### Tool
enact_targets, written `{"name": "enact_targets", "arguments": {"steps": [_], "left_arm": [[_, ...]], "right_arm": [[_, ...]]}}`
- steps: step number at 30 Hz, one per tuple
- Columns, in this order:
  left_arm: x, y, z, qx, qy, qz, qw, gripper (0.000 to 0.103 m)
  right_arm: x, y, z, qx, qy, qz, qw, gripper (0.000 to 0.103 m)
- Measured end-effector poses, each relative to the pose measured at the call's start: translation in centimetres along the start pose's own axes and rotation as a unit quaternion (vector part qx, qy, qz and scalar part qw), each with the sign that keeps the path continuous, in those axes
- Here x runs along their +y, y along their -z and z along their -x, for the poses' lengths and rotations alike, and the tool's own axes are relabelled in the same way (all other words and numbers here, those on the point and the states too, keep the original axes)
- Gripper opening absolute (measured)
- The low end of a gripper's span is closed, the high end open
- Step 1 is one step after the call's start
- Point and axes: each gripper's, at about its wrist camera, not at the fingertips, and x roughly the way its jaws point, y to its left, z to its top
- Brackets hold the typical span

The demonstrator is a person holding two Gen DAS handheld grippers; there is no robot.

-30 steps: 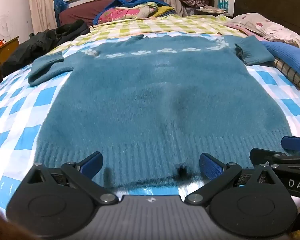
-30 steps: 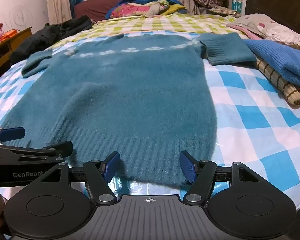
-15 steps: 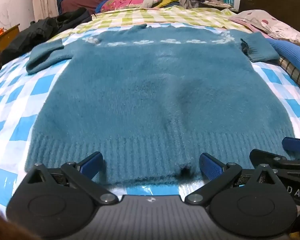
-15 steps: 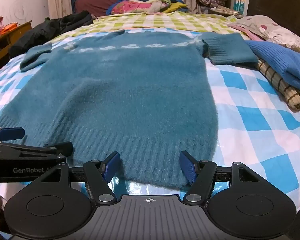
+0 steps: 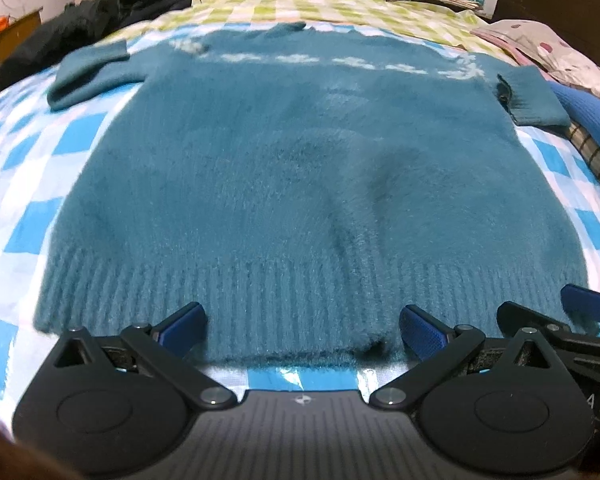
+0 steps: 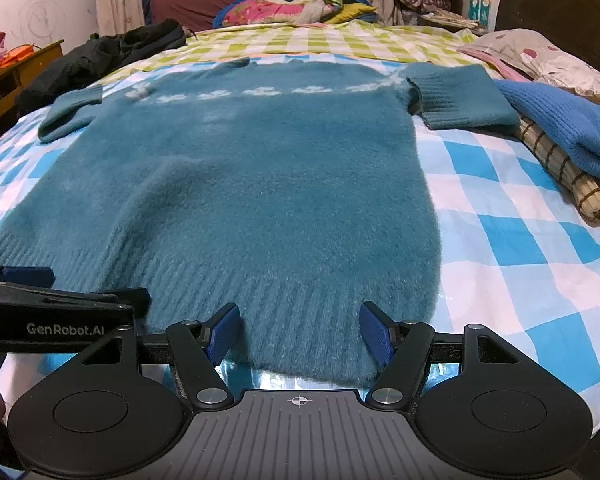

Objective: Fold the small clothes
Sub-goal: 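Move both grippers forward over the teal sweater's hem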

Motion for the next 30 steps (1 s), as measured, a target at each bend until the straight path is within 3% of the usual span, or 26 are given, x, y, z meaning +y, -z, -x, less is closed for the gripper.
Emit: {"name": "enact_targets", "arguments": {"steps": [30], "left_arm": [[0.6,-0.5,-0.3,0.015,0.014,0.002,0.9998,0.103]], "right_arm": [[0.5,-1.0,0.0,0.006,-0.001,0.022,1.000,0.069]]}}
